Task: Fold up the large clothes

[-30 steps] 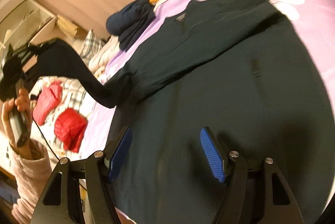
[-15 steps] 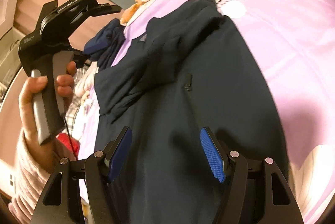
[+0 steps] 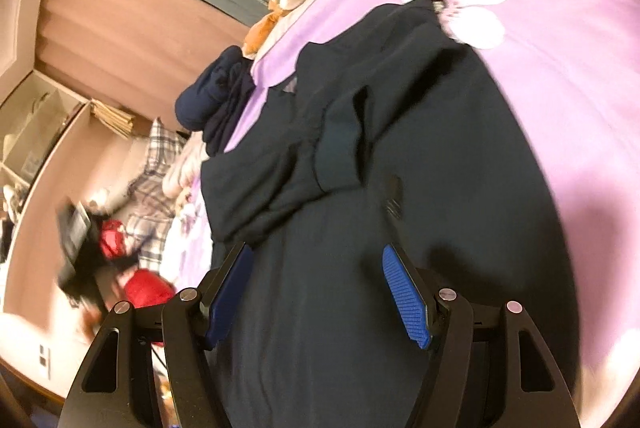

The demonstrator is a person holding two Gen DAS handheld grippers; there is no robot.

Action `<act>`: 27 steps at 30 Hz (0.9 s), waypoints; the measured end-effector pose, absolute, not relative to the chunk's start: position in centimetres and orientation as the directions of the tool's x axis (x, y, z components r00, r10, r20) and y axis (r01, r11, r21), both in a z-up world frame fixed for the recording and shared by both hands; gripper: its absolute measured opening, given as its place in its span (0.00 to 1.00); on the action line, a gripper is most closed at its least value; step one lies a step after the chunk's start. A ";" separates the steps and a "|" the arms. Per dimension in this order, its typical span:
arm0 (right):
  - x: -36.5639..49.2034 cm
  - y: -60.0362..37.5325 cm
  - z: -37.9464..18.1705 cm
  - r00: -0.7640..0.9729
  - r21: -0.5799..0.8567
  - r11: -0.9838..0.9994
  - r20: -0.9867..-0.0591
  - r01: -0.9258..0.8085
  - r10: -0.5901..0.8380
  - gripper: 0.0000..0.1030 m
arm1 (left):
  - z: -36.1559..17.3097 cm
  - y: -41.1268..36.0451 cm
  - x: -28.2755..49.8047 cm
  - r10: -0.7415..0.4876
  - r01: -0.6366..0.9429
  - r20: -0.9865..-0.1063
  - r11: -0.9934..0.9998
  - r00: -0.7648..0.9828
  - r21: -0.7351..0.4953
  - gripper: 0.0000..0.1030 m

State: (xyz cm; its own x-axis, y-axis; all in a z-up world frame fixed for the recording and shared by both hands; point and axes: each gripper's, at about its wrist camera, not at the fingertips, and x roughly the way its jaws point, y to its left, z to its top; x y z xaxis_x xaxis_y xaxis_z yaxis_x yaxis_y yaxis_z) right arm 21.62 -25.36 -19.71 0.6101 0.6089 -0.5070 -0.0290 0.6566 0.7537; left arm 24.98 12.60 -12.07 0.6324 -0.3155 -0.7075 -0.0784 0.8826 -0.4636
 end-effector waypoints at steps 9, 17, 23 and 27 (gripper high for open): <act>29.8 -25.4 -21.1 0.616 0.824 0.562 -0.479 0.069 0.626 0.66 | -19.4 17.6 26.3 -0.436 -0.207 -0.712 0.755 0.550 -0.622 0.99; 32.4 -25.7 -21.5 0.629 0.825 0.558 -0.480 0.087 0.611 0.63 | -21.8 16.1 29.8 -0.506 -0.215 -0.700 0.711 0.504 -0.669 0.99; 34.2 -26.1 -23.2 0.592 0.836 0.526 -0.506 0.158 0.627 0.54 | -22.2 15.6 31.0 -0.507 -0.216 -0.702 0.712 0.499 -0.668 0.99; 35.0 -25.5 -22.3 0.570 0.832 0.545 -0.496 0.099 0.654 0.09 | -22.4 16.1 31.6 -0.500 -0.222 -0.710 0.717 0.497 -0.661 0.99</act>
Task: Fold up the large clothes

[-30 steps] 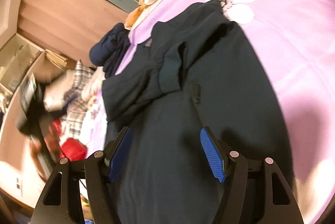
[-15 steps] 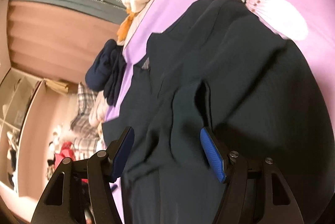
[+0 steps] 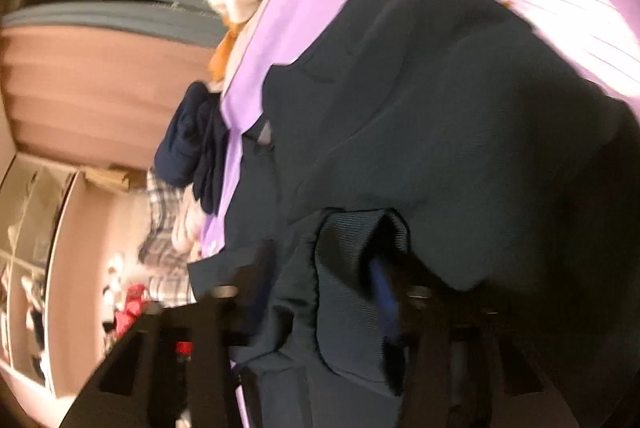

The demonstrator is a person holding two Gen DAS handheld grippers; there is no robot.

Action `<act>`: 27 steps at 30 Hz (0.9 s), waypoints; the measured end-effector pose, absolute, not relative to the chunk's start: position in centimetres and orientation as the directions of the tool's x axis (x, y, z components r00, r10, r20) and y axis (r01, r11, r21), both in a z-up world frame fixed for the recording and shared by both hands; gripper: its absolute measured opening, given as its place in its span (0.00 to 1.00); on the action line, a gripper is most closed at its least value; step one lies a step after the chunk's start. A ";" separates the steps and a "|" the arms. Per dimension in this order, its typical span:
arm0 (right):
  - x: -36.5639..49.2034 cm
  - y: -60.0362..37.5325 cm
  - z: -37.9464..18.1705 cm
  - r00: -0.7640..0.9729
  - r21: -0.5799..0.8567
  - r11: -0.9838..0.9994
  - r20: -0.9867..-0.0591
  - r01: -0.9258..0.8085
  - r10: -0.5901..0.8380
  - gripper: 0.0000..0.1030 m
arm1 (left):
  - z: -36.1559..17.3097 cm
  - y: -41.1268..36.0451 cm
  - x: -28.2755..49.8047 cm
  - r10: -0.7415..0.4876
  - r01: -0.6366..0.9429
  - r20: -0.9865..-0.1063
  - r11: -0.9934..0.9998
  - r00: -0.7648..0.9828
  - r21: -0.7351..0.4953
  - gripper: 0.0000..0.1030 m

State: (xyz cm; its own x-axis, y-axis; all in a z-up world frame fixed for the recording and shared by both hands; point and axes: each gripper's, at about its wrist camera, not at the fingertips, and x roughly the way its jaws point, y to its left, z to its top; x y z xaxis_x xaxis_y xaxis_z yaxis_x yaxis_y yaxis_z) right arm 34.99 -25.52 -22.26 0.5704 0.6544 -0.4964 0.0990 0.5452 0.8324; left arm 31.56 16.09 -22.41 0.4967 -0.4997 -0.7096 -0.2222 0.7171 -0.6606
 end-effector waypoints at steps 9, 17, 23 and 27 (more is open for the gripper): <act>37.3 -25.4 -15.8 0.704 0.663 0.722 -0.418 -0.197 0.575 0.05 | -22.1 16.1 31.9 -0.478 -0.234 -0.720 0.727 0.503 -0.645 0.99; 33.2 -26.0 -24.0 0.469 0.706 0.690 -0.560 -0.161 0.683 0.05 | -22.3 16.3 32.8 -0.451 -0.260 -0.732 0.731 0.510 -0.631 0.99; 31.2 -28.0 -23.5 0.436 0.700 0.703 -0.598 -0.126 0.673 0.05 | -22.4 19.0 33.0 -0.398 -0.322 -0.734 0.710 0.551 -0.626 0.98; 31.7 -25.4 -23.2 0.328 0.626 0.759 -0.689 -0.180 0.646 0.05 | -23.0 19.8 33.7 -0.443 -0.326 -0.702 0.661 0.557 -0.676 0.93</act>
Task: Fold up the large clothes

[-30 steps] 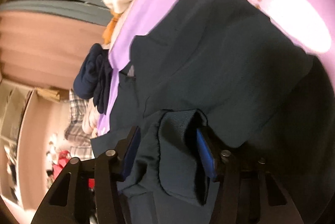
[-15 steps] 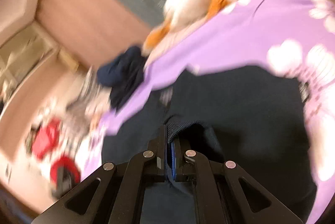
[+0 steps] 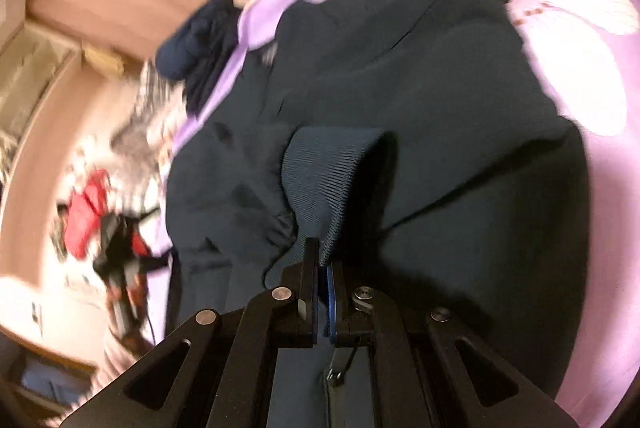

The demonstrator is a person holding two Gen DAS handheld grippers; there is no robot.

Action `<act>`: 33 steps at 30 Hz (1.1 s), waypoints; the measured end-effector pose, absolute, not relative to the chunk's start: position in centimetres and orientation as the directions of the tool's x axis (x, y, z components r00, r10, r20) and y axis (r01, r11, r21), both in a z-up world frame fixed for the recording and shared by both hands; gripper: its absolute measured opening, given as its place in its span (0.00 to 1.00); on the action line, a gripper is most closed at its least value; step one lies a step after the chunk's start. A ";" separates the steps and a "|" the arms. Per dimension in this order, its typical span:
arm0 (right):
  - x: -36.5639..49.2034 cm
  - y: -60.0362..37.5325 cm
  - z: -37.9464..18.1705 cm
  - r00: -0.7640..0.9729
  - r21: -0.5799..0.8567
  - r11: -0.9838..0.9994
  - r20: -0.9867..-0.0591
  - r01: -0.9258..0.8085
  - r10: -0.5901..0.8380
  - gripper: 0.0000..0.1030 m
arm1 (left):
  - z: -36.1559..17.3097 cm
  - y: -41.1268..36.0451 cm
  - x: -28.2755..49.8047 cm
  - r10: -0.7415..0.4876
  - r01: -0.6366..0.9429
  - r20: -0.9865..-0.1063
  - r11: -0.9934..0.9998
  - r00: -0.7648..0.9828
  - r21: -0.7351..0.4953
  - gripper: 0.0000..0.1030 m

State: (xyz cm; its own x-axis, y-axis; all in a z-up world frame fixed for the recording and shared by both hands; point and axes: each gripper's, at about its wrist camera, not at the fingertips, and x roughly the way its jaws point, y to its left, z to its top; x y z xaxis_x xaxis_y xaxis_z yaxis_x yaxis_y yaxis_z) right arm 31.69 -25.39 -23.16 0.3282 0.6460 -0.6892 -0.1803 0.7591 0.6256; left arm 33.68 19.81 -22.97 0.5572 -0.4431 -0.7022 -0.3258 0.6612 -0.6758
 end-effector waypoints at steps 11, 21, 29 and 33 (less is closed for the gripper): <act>28.9 -29.3 -22.6 0.477 0.662 0.749 -0.660 0.003 0.581 0.41 | -22.8 19.7 33.4 -0.508 -0.277 -0.663 0.638 0.551 -0.719 0.89; 31.4 -26.4 -24.7 0.489 0.822 0.564 -0.526 0.083 0.695 0.50 | -23.3 18.9 34.6 -0.503 -0.308 -0.649 0.602 0.570 -0.737 0.71; 31.0 -25.5 -24.8 0.453 0.830 0.550 -0.525 0.087 0.721 0.08 | -23.5 19.4 34.6 -0.479 -0.302 -0.672 0.638 0.565 -0.708 0.44; 31.6 -25.5 -21.4 0.542 0.769 0.639 -0.542 0.013 0.642 0.07 | -23.5 20.0 34.7 -0.456 -0.306 -0.681 0.652 0.573 -0.694 0.23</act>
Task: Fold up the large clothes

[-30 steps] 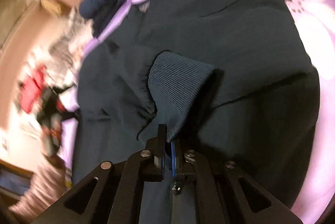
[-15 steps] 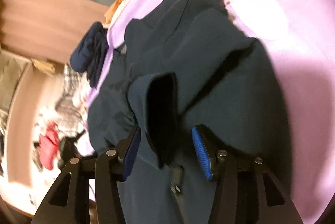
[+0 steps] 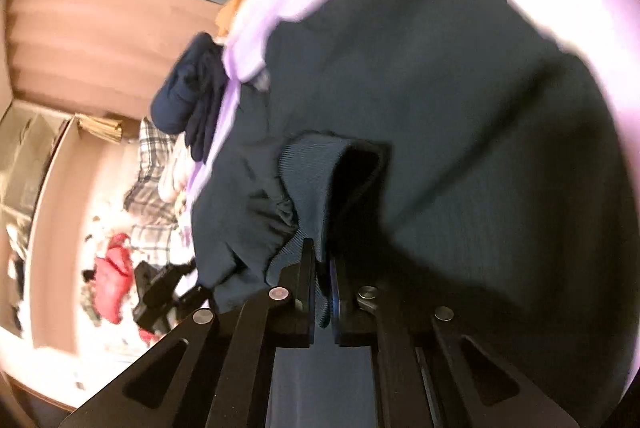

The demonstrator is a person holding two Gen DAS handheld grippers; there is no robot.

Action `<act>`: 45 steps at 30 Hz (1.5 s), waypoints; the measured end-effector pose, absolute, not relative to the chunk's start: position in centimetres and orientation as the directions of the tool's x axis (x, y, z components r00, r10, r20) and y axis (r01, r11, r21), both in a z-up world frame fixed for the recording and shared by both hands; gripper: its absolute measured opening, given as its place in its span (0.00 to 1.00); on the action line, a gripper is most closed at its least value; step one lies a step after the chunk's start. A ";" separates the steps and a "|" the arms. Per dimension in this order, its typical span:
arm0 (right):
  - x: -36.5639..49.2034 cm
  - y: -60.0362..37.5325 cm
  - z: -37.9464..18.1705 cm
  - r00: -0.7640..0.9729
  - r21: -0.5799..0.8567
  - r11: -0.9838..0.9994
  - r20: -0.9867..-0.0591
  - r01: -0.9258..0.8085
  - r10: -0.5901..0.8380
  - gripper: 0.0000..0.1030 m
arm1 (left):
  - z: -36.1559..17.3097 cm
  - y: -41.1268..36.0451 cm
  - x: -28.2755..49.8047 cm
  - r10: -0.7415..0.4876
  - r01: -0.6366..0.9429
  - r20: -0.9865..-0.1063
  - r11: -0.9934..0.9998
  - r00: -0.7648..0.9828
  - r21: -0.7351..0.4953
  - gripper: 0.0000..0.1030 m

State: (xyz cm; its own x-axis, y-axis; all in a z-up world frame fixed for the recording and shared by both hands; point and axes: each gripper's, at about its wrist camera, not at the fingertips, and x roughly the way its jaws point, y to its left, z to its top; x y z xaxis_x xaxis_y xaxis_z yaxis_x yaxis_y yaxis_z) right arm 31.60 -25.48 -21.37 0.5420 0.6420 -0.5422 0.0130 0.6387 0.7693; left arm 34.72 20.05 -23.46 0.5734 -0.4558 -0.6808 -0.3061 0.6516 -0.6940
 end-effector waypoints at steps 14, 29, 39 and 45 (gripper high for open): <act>35.8 -27.7 -20.7 0.623 0.527 0.847 -0.641 -0.066 0.448 0.04 | -24.0 19.4 34.6 -0.394 -0.286 -0.704 0.713 0.592 -0.640 0.25; 33.1 -22.7 -15.3 0.612 0.416 0.890 -0.659 -0.188 0.438 0.10 | -17.4 16.0 33.9 -0.319 -0.111 -0.725 0.872 0.610 -0.477 0.35; 36.1 -16.1 -20.4 0.502 0.237 0.937 -0.795 -0.258 0.340 0.10 | -21.8 7.6 36.8 -0.179 0.054 -0.825 0.982 0.536 -0.179 0.37; 34.4 -18.7 -21.6 0.491 0.311 0.923 -0.782 -0.227 0.384 0.09 | -22.8 8.0 36.5 -0.189 0.064 -0.835 0.981 0.517 -0.182 0.41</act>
